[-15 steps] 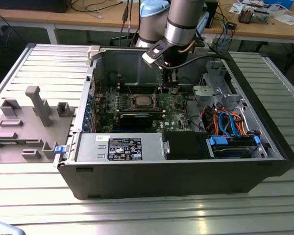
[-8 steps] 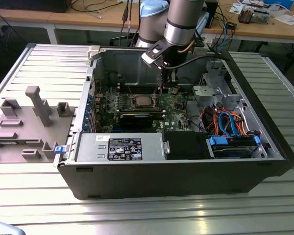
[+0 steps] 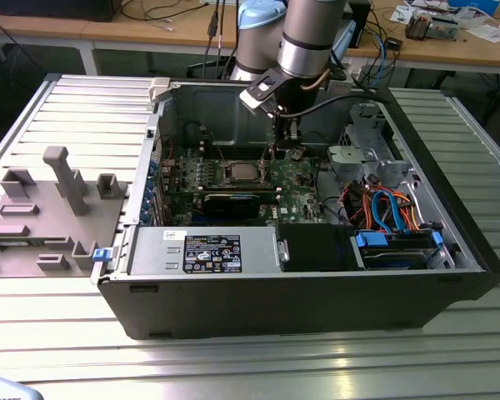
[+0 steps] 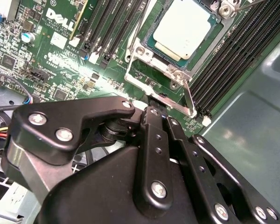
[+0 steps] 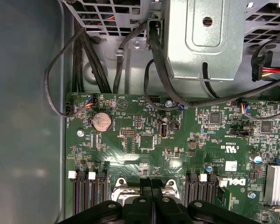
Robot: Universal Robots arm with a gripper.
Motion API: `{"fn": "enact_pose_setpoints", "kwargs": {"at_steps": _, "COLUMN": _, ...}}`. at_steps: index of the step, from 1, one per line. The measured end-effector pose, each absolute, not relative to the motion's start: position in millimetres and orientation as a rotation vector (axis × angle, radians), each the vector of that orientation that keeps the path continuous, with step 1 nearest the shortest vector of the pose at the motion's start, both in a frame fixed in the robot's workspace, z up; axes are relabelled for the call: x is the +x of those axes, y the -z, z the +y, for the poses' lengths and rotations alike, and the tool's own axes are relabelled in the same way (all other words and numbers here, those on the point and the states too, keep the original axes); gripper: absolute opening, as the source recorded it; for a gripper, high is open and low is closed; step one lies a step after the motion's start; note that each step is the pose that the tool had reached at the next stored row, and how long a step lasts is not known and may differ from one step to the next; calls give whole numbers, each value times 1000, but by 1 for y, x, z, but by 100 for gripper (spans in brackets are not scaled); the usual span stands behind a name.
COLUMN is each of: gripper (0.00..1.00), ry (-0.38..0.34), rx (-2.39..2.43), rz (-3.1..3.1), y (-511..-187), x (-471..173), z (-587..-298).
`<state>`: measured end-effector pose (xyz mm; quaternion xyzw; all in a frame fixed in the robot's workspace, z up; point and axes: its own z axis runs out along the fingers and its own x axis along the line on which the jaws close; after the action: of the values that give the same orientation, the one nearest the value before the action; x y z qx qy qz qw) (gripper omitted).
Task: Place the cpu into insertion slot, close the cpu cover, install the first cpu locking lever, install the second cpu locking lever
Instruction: 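Close the cpu cover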
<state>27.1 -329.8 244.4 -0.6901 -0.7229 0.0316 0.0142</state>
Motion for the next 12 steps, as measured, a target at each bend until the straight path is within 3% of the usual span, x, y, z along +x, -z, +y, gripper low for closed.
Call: {"fn": "enact_pose_setpoints", "kwargs": {"at_steps": 12, "gripper": 11, "ry": -98, "rx": -2149, "rz": -2251, "y": -244, "x": 25, "z": -330}}
